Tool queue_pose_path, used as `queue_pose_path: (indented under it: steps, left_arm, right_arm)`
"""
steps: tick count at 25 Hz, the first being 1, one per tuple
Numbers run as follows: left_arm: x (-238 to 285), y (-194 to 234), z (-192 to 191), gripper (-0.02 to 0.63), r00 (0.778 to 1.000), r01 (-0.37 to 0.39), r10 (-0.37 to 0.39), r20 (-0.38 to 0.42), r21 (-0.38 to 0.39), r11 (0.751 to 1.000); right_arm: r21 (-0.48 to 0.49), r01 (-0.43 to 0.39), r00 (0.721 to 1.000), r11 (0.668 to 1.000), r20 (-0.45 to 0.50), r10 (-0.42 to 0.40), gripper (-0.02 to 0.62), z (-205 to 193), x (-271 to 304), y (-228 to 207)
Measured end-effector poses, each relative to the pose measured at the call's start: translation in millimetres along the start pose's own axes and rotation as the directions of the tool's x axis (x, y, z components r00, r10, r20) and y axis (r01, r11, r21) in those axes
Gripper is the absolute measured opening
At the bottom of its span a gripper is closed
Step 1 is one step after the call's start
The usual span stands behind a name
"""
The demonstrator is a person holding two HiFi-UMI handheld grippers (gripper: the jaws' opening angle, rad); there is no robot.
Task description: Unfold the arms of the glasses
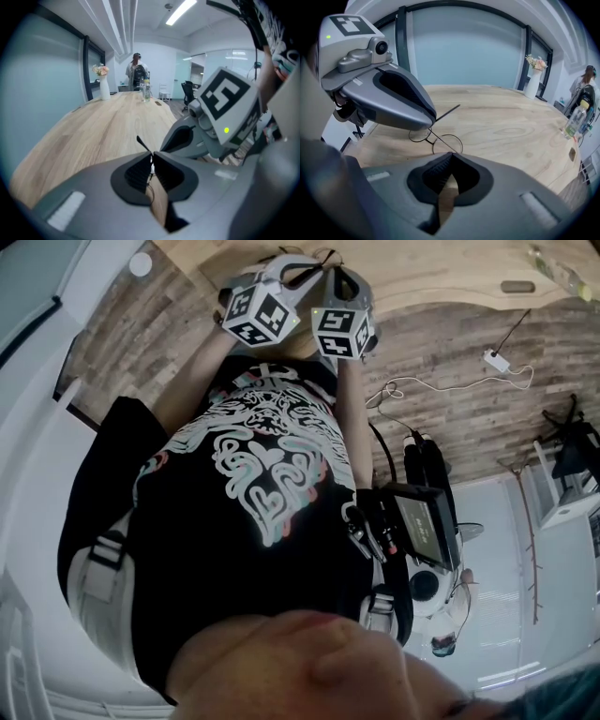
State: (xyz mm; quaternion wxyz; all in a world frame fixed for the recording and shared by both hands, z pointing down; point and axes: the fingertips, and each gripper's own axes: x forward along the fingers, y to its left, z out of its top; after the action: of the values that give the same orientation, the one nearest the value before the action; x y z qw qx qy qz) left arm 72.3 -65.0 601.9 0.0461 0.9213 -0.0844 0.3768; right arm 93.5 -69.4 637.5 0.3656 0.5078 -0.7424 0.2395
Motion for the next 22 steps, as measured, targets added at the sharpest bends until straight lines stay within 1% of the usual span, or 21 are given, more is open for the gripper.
queue_pose_path:
  steps: [5, 11, 15, 18, 20, 22]
  left_arm:
    - [-22, 13, 11, 0.006, 0.997, -0.048, 0.048, 0.063, -0.015, 0.999]
    - [-36, 24, 14, 0.005, 0.992, -0.077, 0.082, 0.096, -0.056, 0.995]
    - [-45, 30, 12, 0.005, 0.988, -0.087, 0.101, 0.12, -0.116, 0.989]
    - [-53, 41, 20, 0.003, 0.981, -0.1, 0.122, 0.154, -0.142, 0.985]
    - [-60, 51, 21, 0.003, 0.975, -0.098, 0.131, 0.177, -0.186, 0.978]
    - [-66, 61, 18, 0.002, 0.97, -0.093, 0.143, 0.195, -0.246, 0.965]
  right_arm:
    - [0.011, 0.02, 1.0, 1.0, -0.009, -0.019, 0.0, 1, -3, 0]
    - [0.004, 0.035, 0.999, 0.999, -0.024, -0.035, 0.0, 2, -3, 1]
    - [-0.019, 0.032, 0.999, 0.999, -0.031, -0.033, 0.0, 3, -3, 5]
    - [-0.041, 0.029, 0.999, 0.999, -0.039, -0.031, 0.0, 0, -2, 5]
    - [-0.058, 0.032, 0.998, 0.998, -0.047, -0.035, 0.0, 0, -1, 5]
    - [-0.102, 0.033, 0.997, 0.994, -0.064, -0.04, 0.0, 0, 0, 7]
